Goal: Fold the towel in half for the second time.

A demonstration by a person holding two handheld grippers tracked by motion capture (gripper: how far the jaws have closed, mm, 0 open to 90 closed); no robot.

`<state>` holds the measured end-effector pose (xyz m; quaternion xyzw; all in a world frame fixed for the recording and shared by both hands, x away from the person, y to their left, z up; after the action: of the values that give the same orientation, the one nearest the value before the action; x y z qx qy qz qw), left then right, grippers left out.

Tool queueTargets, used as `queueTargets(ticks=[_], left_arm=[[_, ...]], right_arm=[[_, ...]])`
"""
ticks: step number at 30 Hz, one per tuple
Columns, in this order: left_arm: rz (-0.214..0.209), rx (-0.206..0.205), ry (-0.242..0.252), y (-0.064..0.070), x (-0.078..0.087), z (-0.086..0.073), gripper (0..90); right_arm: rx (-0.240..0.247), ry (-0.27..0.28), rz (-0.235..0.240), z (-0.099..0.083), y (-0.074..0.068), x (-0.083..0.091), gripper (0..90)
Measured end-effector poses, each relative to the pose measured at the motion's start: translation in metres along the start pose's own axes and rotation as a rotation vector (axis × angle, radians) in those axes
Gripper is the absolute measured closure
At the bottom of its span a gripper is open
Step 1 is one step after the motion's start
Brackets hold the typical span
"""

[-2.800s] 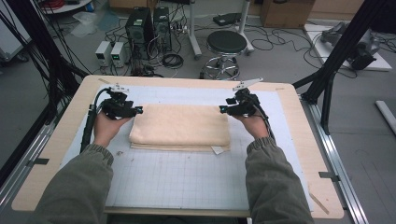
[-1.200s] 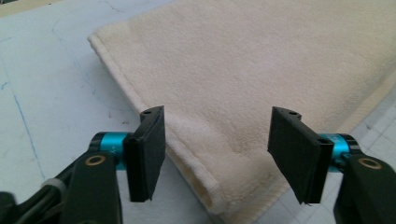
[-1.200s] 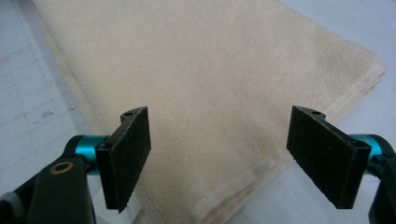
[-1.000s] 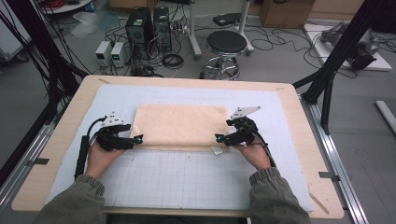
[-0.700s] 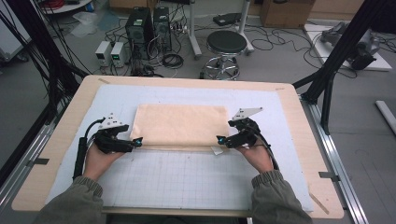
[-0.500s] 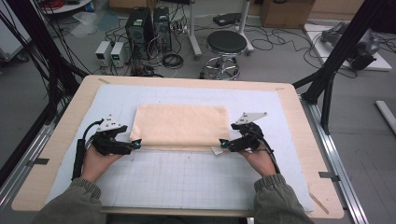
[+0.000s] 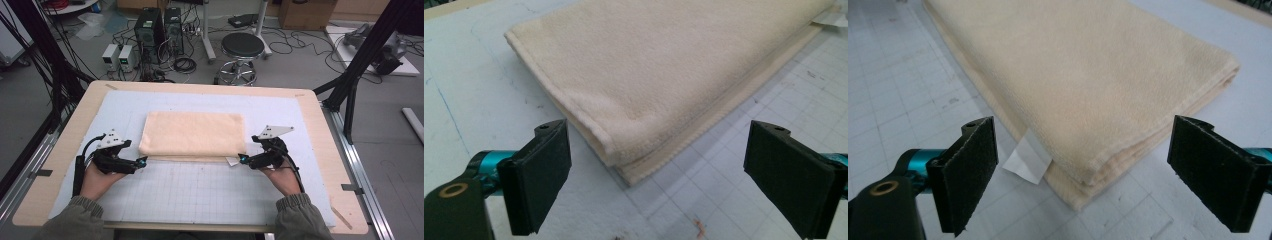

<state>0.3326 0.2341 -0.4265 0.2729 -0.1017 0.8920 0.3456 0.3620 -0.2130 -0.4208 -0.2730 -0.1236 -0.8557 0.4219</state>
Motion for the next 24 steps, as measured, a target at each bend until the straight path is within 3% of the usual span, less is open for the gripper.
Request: queueTargets(ticks=[9,24], left_arm=[[0.003,-0.007,0.007,0.005,0.012,-0.007,11.0],[0.003,0.000,0.017,0.016,0.025,-0.019,8.0]], right_arm=[[-0.027,0.011,-0.005,-0.019,-0.005,0.010,12.0],[-0.046,0.048,-0.018,-0.033,-0.016,0.030,11.7]])
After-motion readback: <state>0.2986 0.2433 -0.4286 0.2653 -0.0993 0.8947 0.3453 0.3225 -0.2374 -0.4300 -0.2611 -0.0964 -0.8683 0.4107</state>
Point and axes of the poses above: each handheld gripper's, and its own axes: x roughly backward along the jaws, z roughly out of its top, y roughly to its right, the point moved 3 cm from there along -x, roughly forward along the jaws
